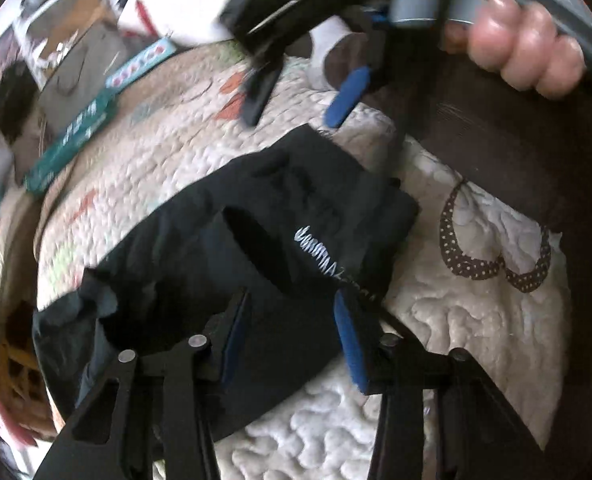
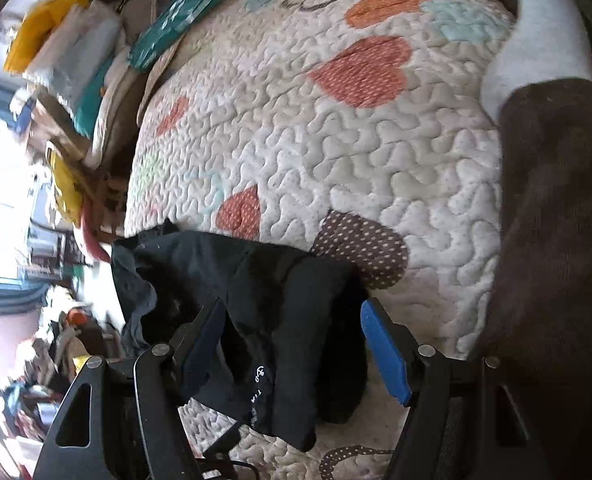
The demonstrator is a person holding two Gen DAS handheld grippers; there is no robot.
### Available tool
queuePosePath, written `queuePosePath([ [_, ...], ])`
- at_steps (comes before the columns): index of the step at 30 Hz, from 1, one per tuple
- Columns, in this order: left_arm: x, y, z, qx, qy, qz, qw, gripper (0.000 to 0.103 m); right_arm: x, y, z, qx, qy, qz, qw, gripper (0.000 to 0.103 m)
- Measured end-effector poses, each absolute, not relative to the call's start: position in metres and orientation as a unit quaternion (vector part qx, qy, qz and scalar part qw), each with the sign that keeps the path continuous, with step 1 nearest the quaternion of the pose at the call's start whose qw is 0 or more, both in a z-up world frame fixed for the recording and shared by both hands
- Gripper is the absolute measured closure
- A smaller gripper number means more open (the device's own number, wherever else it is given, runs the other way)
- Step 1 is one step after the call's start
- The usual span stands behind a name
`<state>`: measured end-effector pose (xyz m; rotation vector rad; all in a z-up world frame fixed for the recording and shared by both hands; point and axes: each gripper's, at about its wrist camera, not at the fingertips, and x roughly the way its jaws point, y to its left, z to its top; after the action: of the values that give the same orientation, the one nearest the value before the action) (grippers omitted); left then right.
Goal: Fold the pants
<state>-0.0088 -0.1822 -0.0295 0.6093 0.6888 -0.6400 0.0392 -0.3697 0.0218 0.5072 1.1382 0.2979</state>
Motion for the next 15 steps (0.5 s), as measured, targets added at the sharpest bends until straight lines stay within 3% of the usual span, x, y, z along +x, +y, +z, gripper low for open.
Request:
queuePosePath([
  [8,-0.003,-0.213,-0.046,0.325,0.290,-0.274,0.857,0.064,0.052,-0.348,0.002,0.180,0.571,0.104,0.794,0.028],
  [10,-0.003,-0.215,-0.047,0.320,0.296,-0.276,0.857,0.080,0.055,-0.347,-0.004,0.178,0.578,0.100,0.790,0.033],
  [11,-0.002,-0.215,-0.048,0.313,0.310,-0.283,0.852,0.103,0.055,-0.345,-0.006,0.178,0.580,0.101,0.788,0.039],
  [12,-0.003,-0.216,-0.048,0.313,0.315,-0.280,0.851,0.103,0.055,-0.344,-0.006,0.181,0.581,0.110,0.786,0.061],
  [14,-0.005,-0.213,-0.045,0.305,0.315,-0.280,0.854,0.103,0.053,-0.339,-0.001,0.166,0.574,0.111,0.794,0.068],
  [15,-0.004,-0.209,-0.042,0.294,0.321,-0.281,0.855,0.103,0.050,-0.336,0.003,0.160,0.566,0.114,0.800,0.079],
])
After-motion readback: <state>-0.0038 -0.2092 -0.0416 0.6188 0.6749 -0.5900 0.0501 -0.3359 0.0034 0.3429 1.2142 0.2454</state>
